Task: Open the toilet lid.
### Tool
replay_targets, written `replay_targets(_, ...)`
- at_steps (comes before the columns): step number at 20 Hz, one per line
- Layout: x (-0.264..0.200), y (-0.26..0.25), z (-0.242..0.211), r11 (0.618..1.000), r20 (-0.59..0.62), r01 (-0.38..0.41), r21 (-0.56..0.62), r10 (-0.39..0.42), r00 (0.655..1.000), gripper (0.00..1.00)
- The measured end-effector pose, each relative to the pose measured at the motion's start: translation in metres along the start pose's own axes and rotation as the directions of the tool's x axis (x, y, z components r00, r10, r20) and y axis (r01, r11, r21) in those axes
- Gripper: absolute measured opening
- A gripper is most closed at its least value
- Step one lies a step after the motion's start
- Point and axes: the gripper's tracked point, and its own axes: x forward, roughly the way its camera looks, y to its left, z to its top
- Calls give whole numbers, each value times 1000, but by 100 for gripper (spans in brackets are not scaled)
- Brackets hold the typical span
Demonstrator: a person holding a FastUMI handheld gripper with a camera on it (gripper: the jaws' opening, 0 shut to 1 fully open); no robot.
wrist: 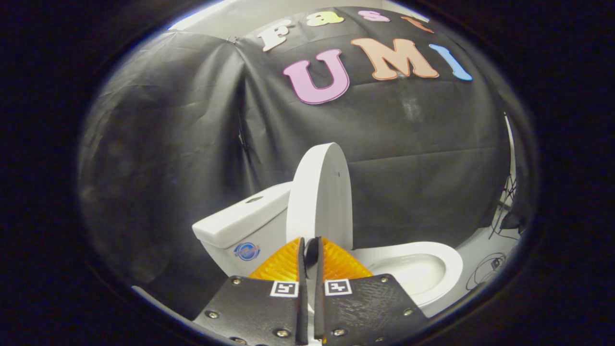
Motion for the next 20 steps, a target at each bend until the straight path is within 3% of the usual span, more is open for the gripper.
replay_targets(20, 11, 21, -1, 995, 24, -66, -69, 68, 997, 6)
